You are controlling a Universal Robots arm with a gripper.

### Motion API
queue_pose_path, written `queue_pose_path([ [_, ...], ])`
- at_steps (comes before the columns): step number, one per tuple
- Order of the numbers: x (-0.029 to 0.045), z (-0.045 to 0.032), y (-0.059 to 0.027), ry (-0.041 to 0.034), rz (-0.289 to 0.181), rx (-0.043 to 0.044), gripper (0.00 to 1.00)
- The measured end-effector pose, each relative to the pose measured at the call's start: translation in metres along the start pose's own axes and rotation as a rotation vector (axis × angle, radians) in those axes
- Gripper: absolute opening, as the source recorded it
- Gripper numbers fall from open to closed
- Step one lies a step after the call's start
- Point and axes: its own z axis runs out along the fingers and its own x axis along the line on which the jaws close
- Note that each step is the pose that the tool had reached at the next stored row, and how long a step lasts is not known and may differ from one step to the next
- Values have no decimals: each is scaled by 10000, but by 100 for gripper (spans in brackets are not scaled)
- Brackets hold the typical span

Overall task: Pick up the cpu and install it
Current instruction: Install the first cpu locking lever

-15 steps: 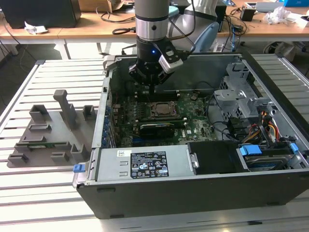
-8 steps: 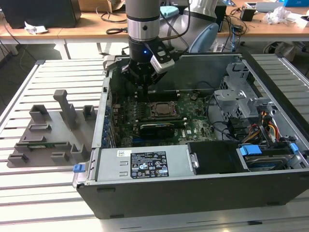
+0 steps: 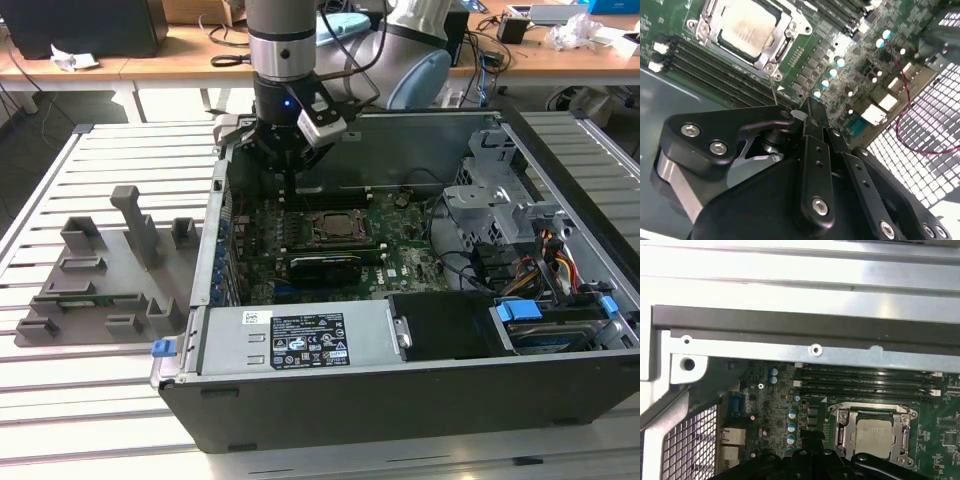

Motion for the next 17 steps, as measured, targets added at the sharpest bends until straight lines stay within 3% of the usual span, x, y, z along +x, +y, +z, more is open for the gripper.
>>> queue_pose_path([
  [6,-7,-2,155,0,-1,-1,11],
  [17,-22,-2,170,0,-1,0,11],
])
